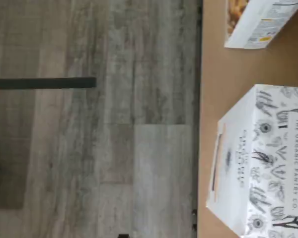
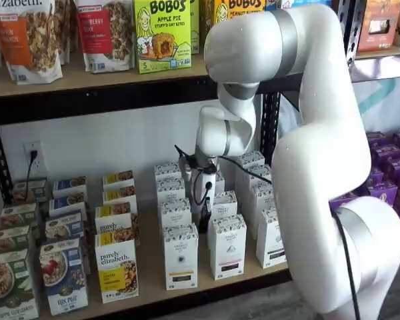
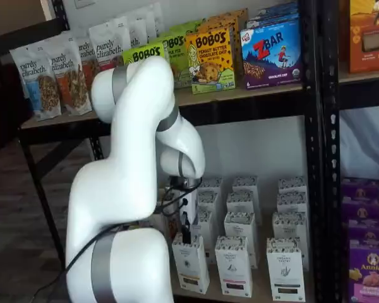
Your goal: Pick up the white box with a yellow strip in the middle, on the bottom shelf, the fourth box from the left
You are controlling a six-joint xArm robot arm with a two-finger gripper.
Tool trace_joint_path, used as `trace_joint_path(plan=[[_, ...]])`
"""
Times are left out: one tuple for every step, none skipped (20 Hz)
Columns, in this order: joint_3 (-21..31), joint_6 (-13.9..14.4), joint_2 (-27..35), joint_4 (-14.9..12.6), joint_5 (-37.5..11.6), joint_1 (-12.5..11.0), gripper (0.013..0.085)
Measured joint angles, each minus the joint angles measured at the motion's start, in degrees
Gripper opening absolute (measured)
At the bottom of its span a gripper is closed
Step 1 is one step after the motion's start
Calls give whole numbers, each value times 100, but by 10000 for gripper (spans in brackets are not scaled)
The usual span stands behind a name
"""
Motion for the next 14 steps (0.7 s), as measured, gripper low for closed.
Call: trace_joint_path(plan=[[-1,-56,35,72,-102,13,850],[-8,-118,74,152,-203,27,850],[-21,-169,105,216,-270,39,850],[-48,-216,159,287,-359,57,850],[-72,-255,200,341,-425,70,850],[-97,-301,239,404,-485,82,850],[-143,-332,289,449,-517,92,850],[-197,-328,340,453,-525,98,850],[-254,-308,389,435,-520,101,850],[-317,-278,441,407,-507,104,850],[-383,-247,496,378,-491,107,850],[-453,-207,551,335,-466,107,850],[-520,-167,599,287,-427,105,850],[-589,-126,648,241,-383,99,850]])
